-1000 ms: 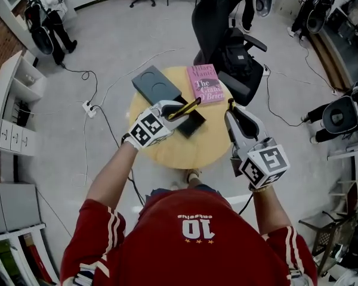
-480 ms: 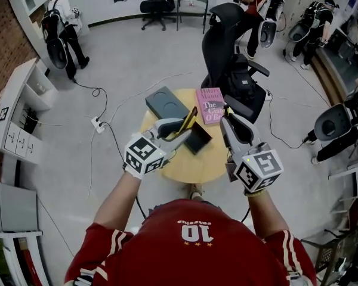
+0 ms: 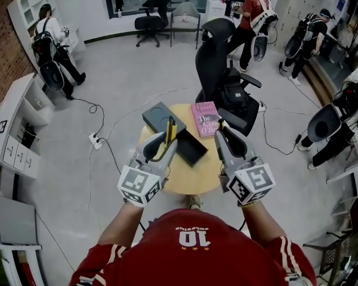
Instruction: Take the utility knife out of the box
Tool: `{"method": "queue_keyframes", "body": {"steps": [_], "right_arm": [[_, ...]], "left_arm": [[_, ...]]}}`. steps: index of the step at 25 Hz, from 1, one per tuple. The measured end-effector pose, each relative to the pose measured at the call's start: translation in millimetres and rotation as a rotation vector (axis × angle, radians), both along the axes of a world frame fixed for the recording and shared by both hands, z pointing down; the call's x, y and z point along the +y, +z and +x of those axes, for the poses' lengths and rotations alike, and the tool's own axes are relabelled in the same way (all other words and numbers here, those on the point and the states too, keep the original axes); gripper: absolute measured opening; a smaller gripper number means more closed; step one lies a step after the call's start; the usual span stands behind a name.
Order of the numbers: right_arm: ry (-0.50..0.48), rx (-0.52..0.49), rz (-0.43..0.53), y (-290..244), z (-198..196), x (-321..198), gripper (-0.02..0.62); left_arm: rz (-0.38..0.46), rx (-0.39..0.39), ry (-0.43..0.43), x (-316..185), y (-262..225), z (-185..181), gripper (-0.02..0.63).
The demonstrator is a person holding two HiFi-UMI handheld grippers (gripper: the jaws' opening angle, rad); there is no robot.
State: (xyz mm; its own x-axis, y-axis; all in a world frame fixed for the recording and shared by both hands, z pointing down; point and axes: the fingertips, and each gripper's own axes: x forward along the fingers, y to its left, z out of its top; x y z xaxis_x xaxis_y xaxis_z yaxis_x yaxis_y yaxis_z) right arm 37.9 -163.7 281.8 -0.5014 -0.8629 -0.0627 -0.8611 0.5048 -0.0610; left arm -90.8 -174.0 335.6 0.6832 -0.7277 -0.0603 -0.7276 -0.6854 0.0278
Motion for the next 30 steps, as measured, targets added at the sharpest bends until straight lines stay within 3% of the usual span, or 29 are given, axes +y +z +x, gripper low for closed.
{"method": "queue_keyframes", "body": {"steps": [6, 17, 22, 30], "right_arm": [[0.062, -0.023, 0.004, 6.7, 19.4, 4.6, 0.060], [0.131, -0.013, -0.027, 22.0, 48.3, 11.9, 0.060], [0.155, -0.002, -0.018, 22.3, 55.9, 12.8, 0.058], [0.175, 0.006, -0.026, 28.8, 61.1, 17.1, 0.058]], "left_arm": [[0.029, 0.026, -0.127, 1.8, -18.3, -19.2, 0.127], [0.055, 0.020, -0.264, 2.5, -33.3, -62.3, 0.127], [0.052, 0.031, -0.293, 0.7, -32.9, -74.6, 0.127], [0.077, -0.014, -0.284, 3.4, -27.3, -66.0, 0.127]]}}
